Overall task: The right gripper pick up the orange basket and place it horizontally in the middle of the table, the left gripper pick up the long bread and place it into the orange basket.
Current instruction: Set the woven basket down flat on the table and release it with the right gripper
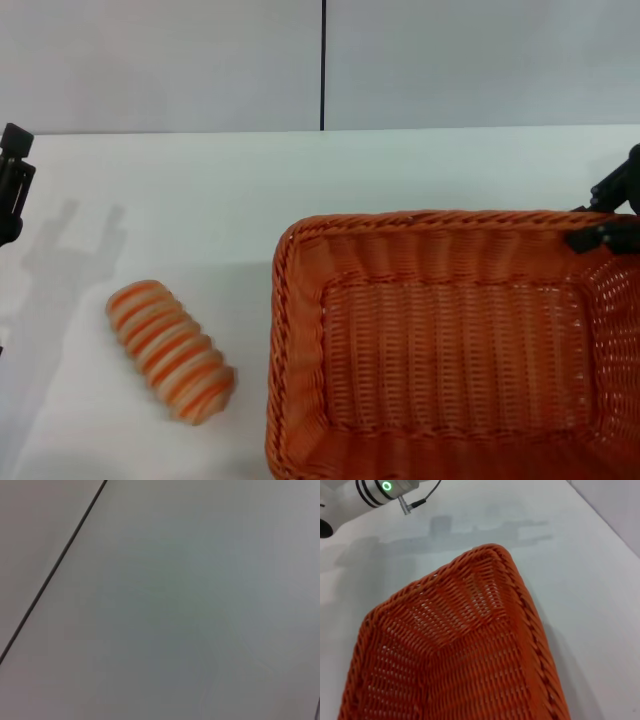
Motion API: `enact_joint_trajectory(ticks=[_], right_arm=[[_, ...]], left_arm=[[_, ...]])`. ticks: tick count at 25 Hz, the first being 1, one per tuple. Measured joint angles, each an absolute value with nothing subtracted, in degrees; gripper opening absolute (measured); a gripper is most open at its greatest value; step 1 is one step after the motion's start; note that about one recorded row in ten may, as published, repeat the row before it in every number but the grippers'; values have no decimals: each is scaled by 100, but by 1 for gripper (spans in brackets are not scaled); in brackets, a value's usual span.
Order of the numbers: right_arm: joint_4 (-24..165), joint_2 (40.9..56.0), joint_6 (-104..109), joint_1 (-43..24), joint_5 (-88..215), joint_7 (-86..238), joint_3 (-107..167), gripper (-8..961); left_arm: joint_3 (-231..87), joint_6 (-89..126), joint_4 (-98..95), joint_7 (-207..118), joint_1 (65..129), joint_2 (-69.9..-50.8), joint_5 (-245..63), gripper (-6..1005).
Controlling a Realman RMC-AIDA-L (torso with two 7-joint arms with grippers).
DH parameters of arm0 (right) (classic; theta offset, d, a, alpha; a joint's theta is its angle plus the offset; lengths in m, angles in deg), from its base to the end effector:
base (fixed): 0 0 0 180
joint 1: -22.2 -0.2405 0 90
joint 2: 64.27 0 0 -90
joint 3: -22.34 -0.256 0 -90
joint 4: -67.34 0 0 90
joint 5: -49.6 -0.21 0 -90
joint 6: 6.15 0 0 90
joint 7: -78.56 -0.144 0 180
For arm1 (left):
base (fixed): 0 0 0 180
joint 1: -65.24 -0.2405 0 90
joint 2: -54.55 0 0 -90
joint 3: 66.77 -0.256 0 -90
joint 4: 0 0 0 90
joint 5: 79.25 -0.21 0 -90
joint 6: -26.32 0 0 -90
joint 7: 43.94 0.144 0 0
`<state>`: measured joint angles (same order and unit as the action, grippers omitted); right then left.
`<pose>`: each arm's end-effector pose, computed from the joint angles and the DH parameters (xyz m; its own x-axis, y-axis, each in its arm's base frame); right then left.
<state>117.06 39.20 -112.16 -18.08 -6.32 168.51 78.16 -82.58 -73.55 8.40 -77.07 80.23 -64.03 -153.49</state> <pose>0.2223 0.3593 0.0928 0.9875 -0.1572 0.0111 -0.1573 -0.9875 0.0099 -0.3304 0.2276 0.0043 0.2992 -0.1957 0.9339 0.8846 -0.3099 -0.3484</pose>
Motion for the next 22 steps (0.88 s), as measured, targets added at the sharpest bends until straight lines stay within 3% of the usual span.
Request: enact_joint_trajectory(ticks=[4, 10, 22], right_arm=[[11671, 3989, -11108, -1874, -628, 16999, 7813, 150], [11647, 4278, -10757, -1972, -616, 17237, 7812, 155], [11699, 4564, -10402, -1971, -466, 17430, 7819, 165]], left_arm=[[-8289, -7386, 900, -7707, 8018, -6399, -15352, 659], [-8347, -7365, 895, -7707, 8010, -6390, -15351, 660], [-8519, -7388, 953, -7707, 7893, -6400, -15352, 660]])
